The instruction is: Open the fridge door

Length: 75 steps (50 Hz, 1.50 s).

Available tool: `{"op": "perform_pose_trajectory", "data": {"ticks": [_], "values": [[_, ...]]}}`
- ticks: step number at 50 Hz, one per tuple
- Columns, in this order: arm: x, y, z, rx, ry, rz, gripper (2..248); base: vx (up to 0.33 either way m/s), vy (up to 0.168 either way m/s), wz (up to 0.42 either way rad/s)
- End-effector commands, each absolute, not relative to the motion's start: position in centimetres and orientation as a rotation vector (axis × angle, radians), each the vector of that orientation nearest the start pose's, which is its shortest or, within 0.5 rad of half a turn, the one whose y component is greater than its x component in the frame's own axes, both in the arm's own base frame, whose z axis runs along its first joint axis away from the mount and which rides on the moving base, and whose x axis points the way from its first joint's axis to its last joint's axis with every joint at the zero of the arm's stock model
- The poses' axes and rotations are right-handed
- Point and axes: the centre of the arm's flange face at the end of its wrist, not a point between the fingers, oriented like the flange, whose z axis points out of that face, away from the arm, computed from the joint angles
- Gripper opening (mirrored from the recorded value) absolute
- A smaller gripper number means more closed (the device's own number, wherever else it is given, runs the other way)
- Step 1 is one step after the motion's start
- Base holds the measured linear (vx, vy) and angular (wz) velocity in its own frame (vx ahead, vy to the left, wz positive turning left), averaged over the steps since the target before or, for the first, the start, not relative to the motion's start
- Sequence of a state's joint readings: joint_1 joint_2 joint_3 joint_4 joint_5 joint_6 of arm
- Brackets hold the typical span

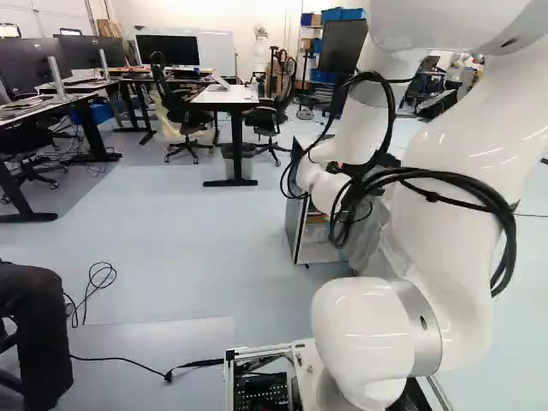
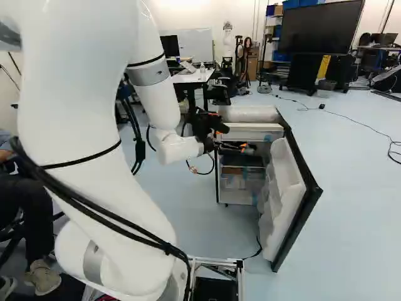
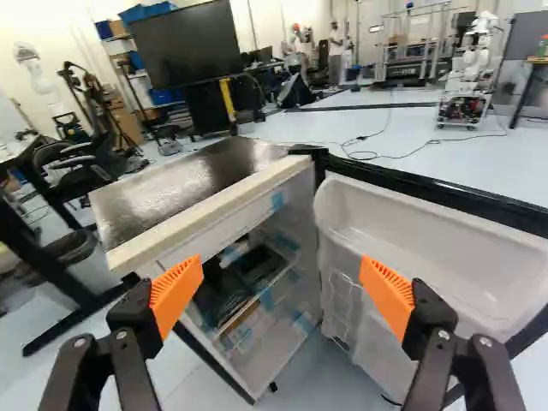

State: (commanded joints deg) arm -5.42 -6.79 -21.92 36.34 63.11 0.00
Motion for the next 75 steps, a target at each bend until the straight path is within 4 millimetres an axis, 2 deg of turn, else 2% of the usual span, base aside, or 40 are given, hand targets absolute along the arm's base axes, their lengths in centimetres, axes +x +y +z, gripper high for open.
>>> {"op": "perform_pose_trajectory", "data": {"ticks": [25, 41, 75], "values": [[33.3, -4.6, 36.8, -2.562, 0.643, -1.980, 247, 0.000, 0.000, 0.000], [31.2, -2.9, 37.0, -2.567, 0.413, -1.928, 247, 0.000, 0.000, 0.000], [28.0, -0.6, 36.7, -2.562, 0.094, -1.849, 247, 0.000, 0.000, 0.000]]}}
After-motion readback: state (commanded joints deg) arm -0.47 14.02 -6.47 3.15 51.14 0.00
